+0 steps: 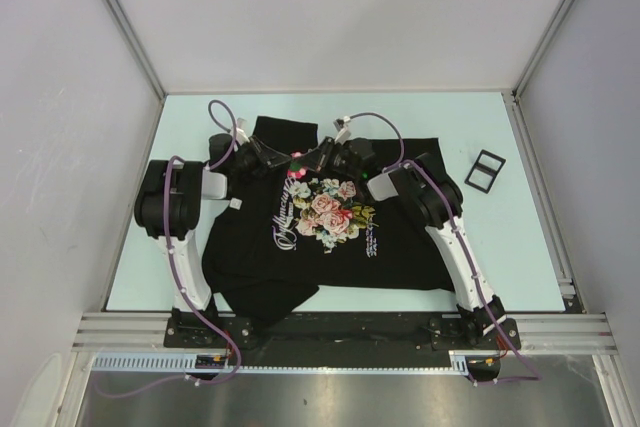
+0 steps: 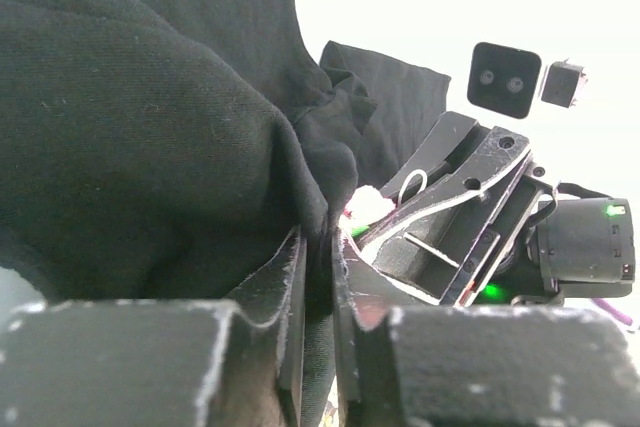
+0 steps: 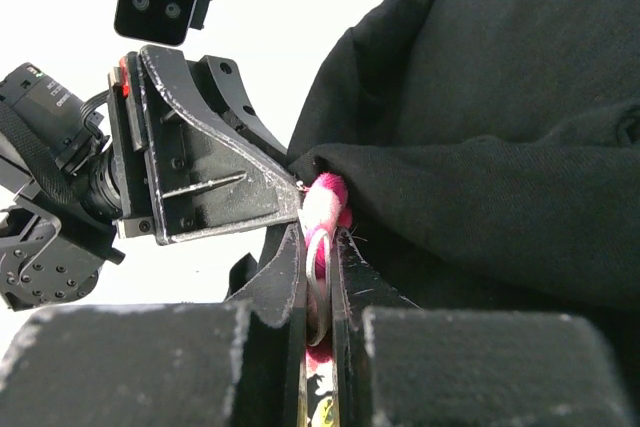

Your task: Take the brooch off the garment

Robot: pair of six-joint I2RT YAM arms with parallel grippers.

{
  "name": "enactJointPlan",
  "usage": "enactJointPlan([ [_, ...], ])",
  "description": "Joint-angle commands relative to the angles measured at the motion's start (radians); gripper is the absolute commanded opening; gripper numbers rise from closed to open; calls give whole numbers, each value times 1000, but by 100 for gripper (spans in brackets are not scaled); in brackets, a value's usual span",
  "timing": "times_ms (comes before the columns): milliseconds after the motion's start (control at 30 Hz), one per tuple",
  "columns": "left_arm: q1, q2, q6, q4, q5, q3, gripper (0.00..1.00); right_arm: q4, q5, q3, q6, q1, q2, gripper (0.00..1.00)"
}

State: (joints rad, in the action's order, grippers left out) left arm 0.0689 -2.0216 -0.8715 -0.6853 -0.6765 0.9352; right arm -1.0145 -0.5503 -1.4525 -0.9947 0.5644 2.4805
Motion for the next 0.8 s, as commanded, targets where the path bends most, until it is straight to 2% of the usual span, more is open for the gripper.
enactJointPlan([
  [0, 3, 38, 35, 21, 49, -30, 12, -231, -33, 6, -21, 22, -32, 0],
  [133, 3, 54, 43, 12, 60, -42, 12, -201, 12, 53, 8, 15, -64, 0],
  [200, 3, 57, 46, 4, 61, -47, 15, -139, 29, 72, 30, 11, -83, 0],
  [267, 2, 64, 49, 3, 66, -49, 22, -78, 35, 78, 65, 9, -107, 0],
  [300, 3, 67, 51, -6, 68, -52, 33, -40, 41, 78, 85, 11, -118, 0],
  [333, 3, 75, 52, -10, 69, -55, 39, 6, 52, 78, 140, 14, -147, 0],
  [367, 3, 78, 54, -11, 71, -59, 42, 105, 81, 78, 178, 20, -161, 0],
  [433, 3, 83, 60, -7, 84, -61, 49, 192, 111, 78, 232, 28, -202, 0],
  [567, -1, 84, 77, 21, 107, -47, 52, 377, 191, 77, 338, 38, -261, 0],
  [767, -1, 142, 130, 49, 192, -49, 57, 568, 297, 72, 427, 42, -331, 0],
])
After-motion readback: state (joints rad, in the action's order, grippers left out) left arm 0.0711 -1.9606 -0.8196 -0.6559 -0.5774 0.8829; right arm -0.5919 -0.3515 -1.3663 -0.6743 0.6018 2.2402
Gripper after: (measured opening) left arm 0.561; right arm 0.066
